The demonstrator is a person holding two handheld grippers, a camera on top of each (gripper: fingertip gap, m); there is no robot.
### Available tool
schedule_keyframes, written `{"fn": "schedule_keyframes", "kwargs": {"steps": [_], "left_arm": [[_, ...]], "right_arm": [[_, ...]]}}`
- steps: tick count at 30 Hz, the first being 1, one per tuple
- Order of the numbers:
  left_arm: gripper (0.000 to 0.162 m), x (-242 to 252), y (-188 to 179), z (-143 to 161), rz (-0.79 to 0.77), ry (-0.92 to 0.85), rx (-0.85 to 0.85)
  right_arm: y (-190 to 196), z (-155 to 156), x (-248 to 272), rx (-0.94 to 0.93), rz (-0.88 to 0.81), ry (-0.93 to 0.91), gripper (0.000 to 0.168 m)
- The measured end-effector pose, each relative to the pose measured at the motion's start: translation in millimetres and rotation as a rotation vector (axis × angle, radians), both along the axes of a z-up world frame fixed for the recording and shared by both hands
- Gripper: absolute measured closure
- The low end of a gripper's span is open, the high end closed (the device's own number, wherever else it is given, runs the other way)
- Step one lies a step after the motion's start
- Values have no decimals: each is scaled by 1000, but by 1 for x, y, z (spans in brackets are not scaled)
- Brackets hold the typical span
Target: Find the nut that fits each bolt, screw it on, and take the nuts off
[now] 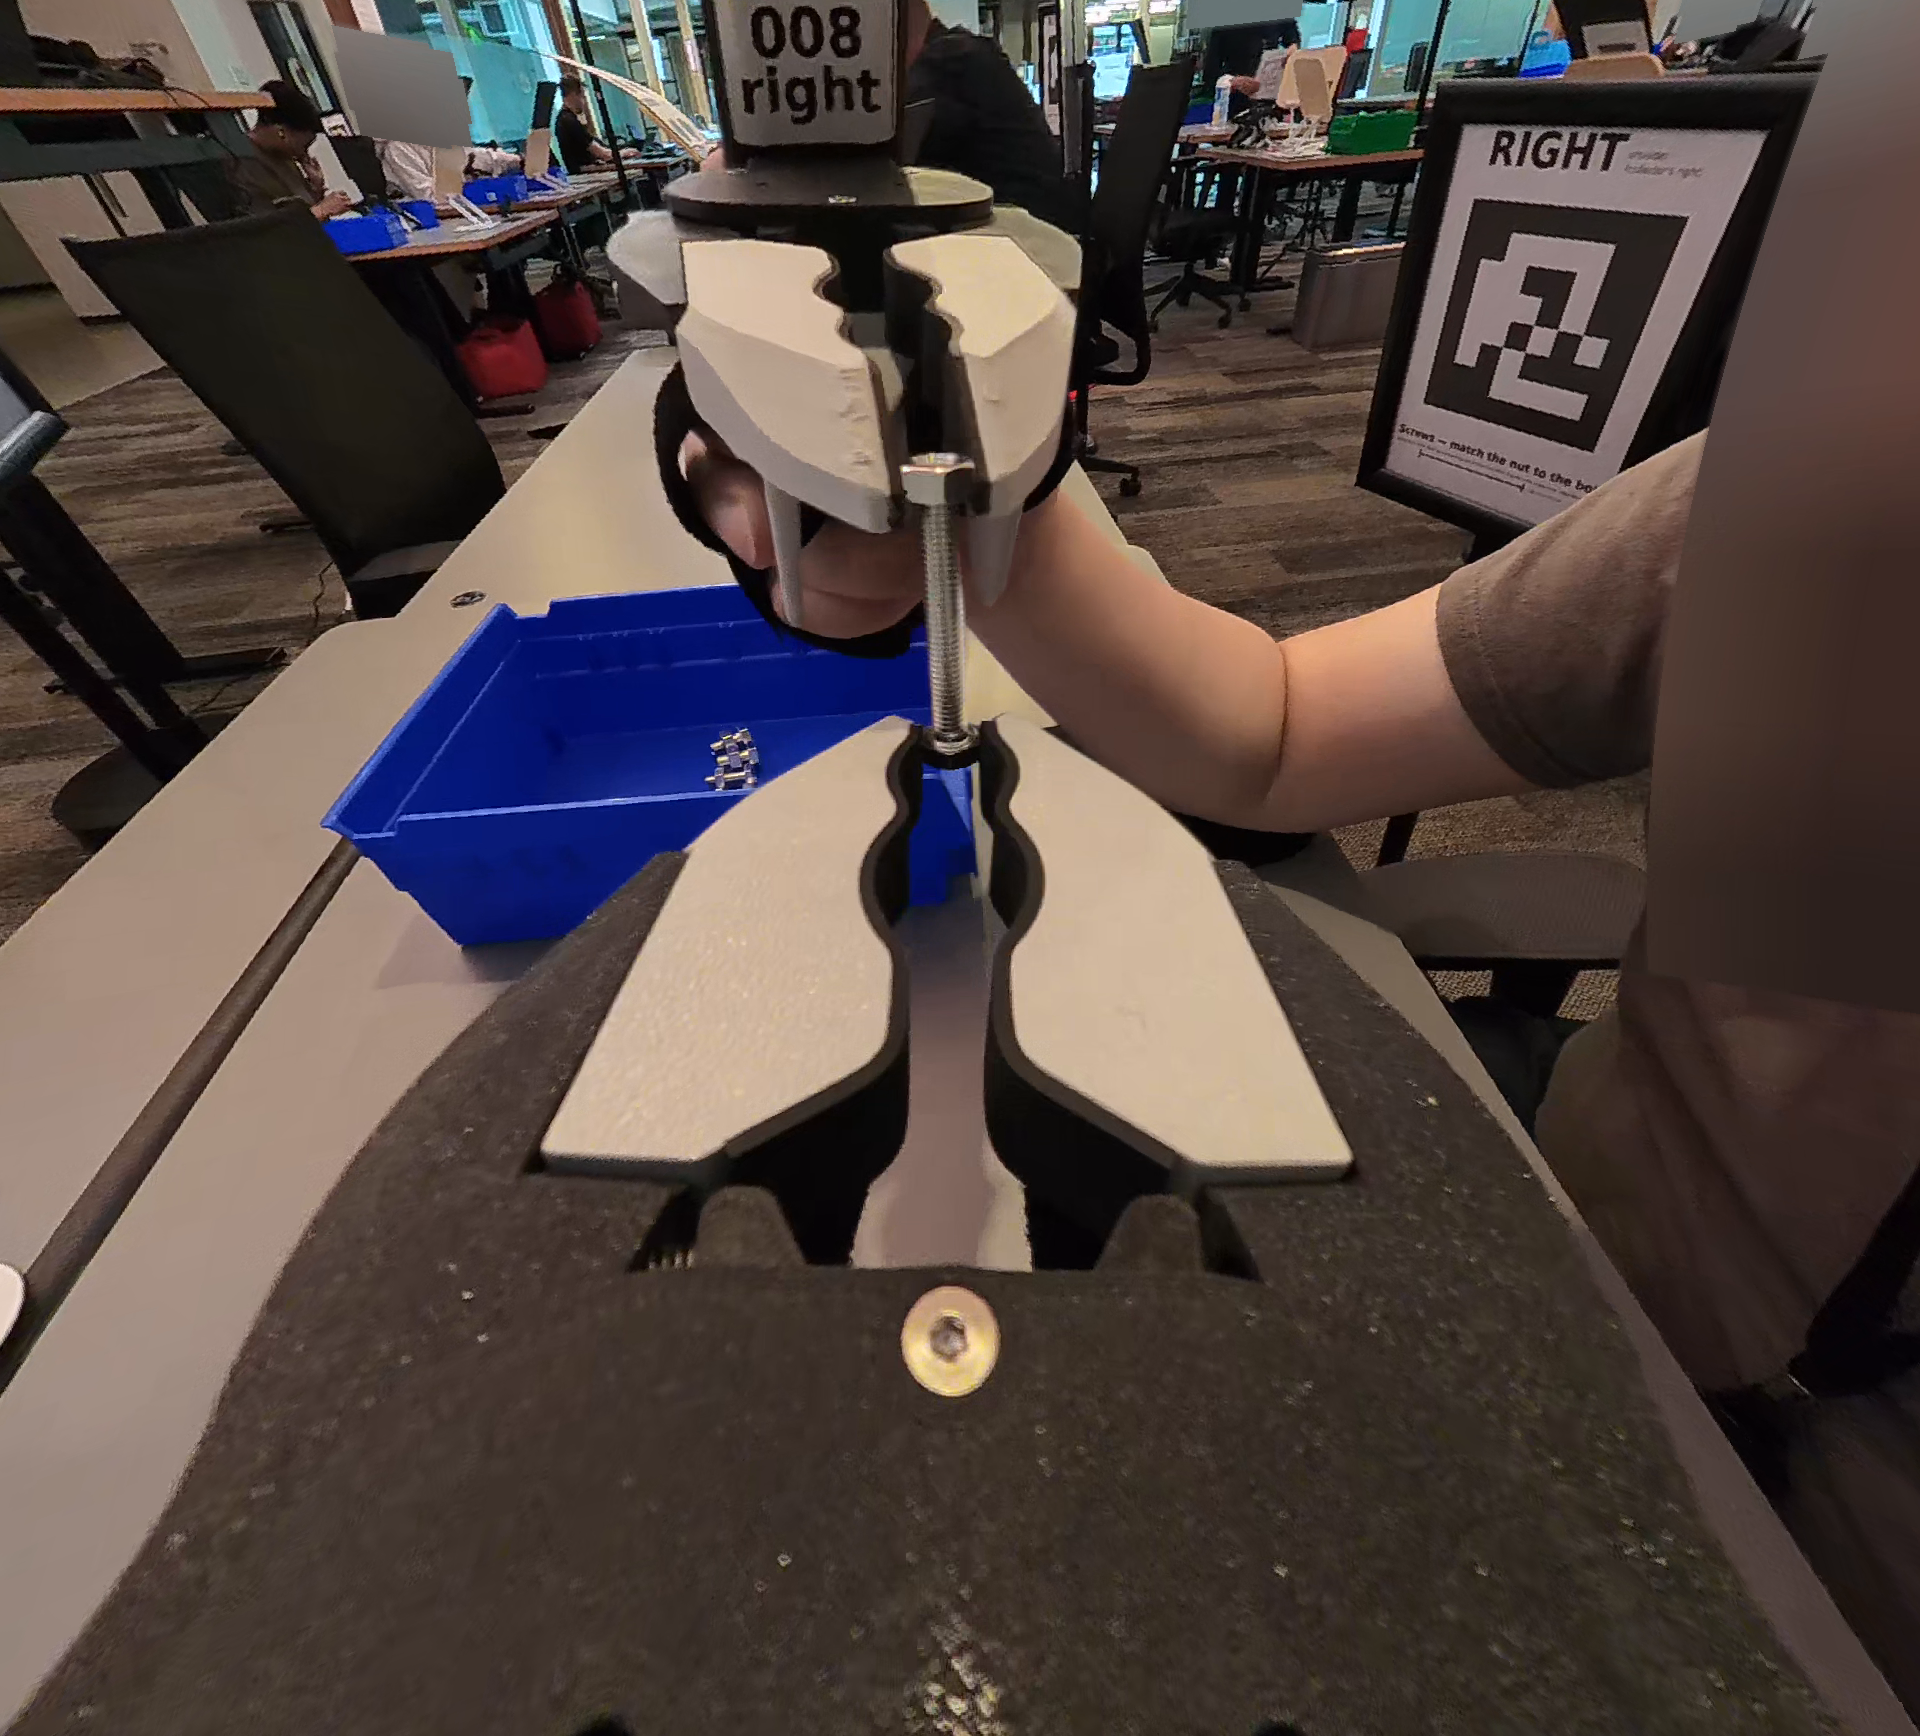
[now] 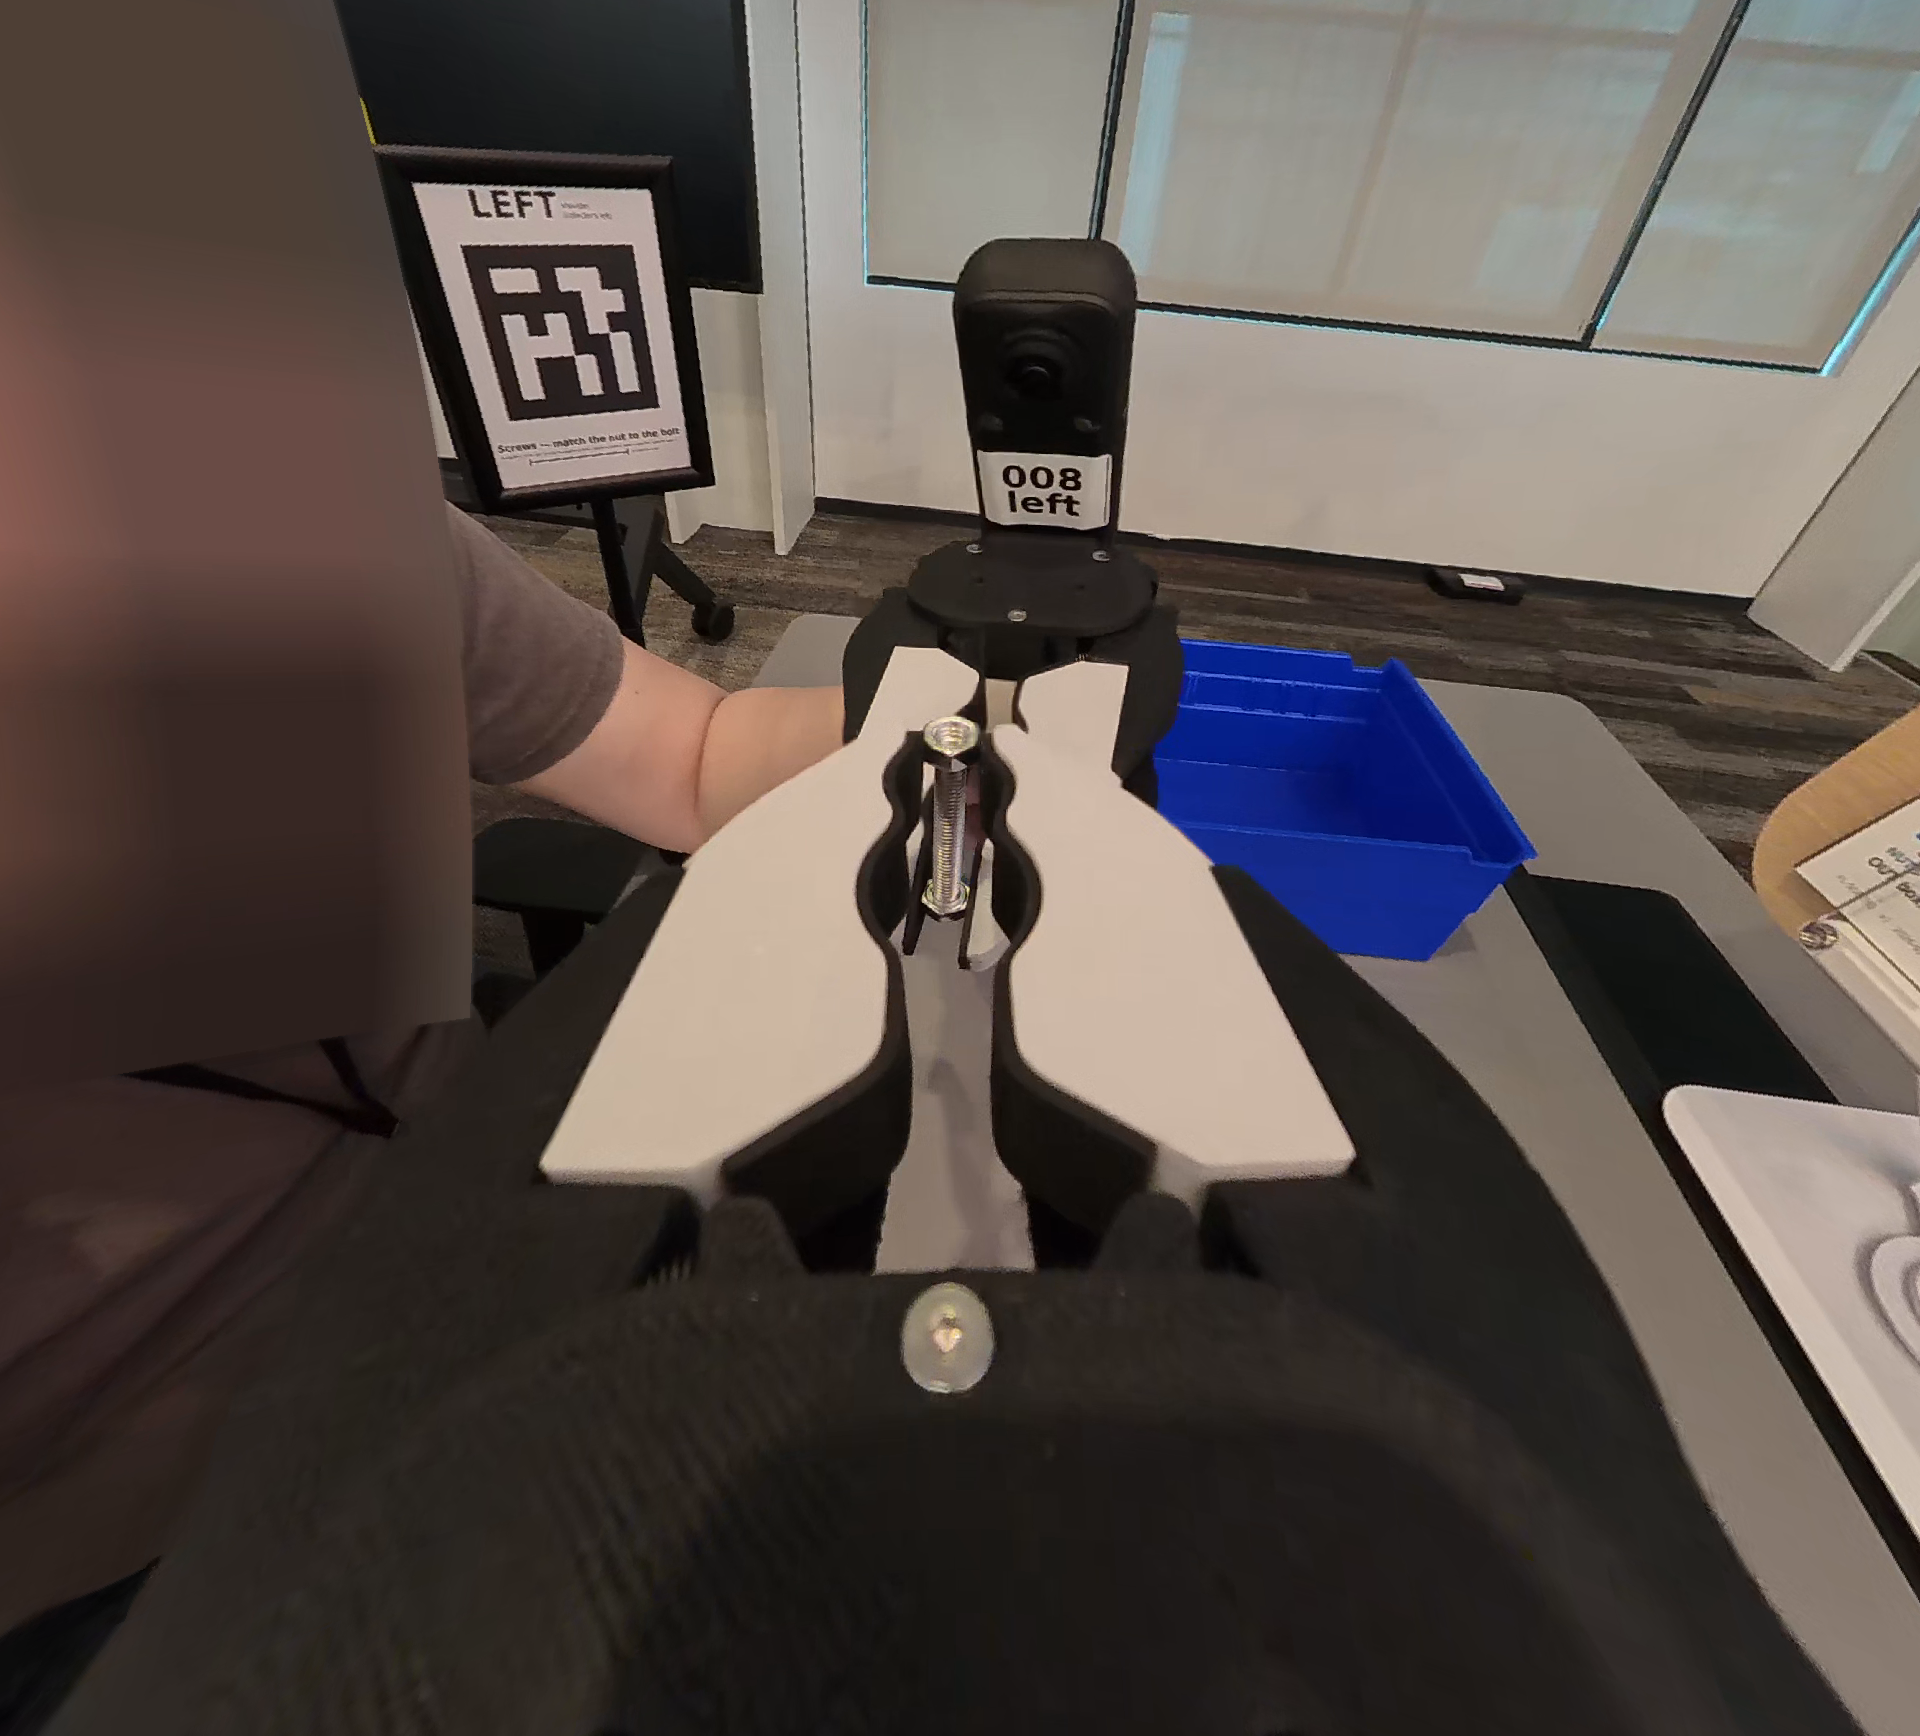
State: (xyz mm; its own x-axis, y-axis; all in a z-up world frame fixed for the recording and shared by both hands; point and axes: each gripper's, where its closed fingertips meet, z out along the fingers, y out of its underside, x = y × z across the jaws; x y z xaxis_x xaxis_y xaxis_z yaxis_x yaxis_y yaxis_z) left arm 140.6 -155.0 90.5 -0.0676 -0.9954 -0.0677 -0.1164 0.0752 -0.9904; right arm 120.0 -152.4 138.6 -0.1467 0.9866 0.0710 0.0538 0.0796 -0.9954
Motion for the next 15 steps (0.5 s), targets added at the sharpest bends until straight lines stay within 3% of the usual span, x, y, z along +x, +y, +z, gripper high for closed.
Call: {"fn": "schedule_keyframes", "kwargs": {"steps": [15], "left_arm": [[152,1,-2,0,-10,-2,-9]], "right_arm": [[-3,4,5,-18,34,20,158]]}}
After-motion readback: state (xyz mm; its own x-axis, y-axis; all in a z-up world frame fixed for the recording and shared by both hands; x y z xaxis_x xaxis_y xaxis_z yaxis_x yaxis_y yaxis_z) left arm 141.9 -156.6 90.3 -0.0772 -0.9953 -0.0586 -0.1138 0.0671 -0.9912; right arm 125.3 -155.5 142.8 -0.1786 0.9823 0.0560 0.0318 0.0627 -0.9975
